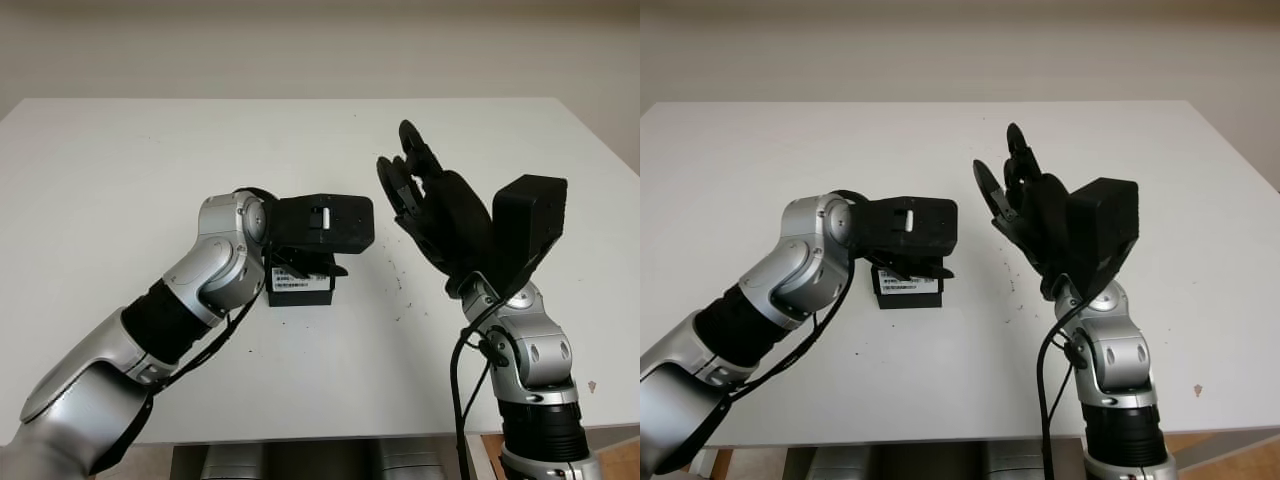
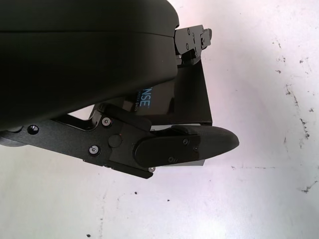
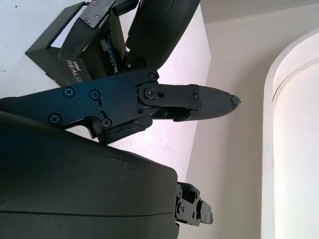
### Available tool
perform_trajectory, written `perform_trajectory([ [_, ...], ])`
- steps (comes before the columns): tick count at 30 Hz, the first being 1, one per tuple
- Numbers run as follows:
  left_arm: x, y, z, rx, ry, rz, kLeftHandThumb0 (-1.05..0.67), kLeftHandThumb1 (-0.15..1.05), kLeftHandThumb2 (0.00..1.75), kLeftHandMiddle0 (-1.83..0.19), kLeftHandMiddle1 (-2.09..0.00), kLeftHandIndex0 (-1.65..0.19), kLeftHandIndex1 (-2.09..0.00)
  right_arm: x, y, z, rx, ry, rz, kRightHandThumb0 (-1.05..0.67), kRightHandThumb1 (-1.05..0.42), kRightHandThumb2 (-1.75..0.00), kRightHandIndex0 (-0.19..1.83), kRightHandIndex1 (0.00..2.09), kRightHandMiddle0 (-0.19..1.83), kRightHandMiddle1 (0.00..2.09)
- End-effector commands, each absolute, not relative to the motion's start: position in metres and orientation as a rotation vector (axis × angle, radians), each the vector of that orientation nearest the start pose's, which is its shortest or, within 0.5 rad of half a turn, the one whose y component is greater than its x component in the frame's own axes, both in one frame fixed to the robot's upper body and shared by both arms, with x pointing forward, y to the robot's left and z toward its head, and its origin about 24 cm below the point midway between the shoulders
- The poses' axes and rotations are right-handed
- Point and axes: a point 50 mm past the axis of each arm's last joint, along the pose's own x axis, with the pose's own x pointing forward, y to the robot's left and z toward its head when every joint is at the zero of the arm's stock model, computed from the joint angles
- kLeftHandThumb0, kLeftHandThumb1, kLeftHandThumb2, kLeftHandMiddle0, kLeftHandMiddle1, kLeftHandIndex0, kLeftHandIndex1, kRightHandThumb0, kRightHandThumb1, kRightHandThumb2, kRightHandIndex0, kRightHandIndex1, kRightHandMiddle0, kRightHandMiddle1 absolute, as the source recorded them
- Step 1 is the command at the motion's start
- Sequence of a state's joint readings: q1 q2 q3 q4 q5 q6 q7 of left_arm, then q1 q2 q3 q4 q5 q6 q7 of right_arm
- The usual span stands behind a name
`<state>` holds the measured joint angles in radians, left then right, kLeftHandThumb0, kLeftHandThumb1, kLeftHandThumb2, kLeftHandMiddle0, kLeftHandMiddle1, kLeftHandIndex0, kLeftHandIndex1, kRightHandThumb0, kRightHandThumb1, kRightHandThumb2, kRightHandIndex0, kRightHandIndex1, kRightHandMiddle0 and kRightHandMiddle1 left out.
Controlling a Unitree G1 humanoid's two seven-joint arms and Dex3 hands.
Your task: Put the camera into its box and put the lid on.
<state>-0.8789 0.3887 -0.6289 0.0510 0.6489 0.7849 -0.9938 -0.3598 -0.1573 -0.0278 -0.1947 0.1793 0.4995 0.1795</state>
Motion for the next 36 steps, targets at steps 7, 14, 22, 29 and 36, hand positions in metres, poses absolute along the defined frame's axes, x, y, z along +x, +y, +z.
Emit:
perform_trajectory([
  [7,0.334,0.077,0.178,1.33,0.267,-0.746,-0.62,1.05,0.47,0.19,0.0,0.19,0.0,0.304,-0.144,0.142,-0.002,-0.053,0.285,-0.71,-1.05,-0.4,-0.19,0.01,-0.17,0.06],
  [14,0.326,0.088,0.183,1.36,0.067,-0.712,-0.66,1.05,0.49,0.19,0.0,0.19,0.0,0.306,-0.145,0.143,-0.005,-0.056,0.293,-0.71,-1.05,-0.41,-0.19,0.0,-0.18,0.05],
  [22,0.309,0.091,0.2,1.19,0.114,-0.743,-0.67,1.05,0.54,0.19,0.0,0.19,0.0,0.308,-0.148,0.143,-0.019,-0.053,0.292,-0.71,-1.05,-0.4,-0.19,0.01,-0.17,0.05],
  [29,0.316,0.114,0.212,0.968,0.077,-0.739,-0.7,1.05,0.48,0.19,0.0,0.19,0.0,0.308,-0.148,0.142,-0.014,-0.056,0.297,-0.69,-1.05,-0.4,-0.19,0.0,-0.18,0.05],
  [36,0.349,0.17,0.218,0.815,-0.073,-0.7,-0.91,1.03,0.13,0.19,0.0,0.19,0.0,0.307,-0.152,0.141,-0.03,-0.058,0.272,-0.68,-1.05,-0.4,-0.19,0.0,-0.18,0.05],
])
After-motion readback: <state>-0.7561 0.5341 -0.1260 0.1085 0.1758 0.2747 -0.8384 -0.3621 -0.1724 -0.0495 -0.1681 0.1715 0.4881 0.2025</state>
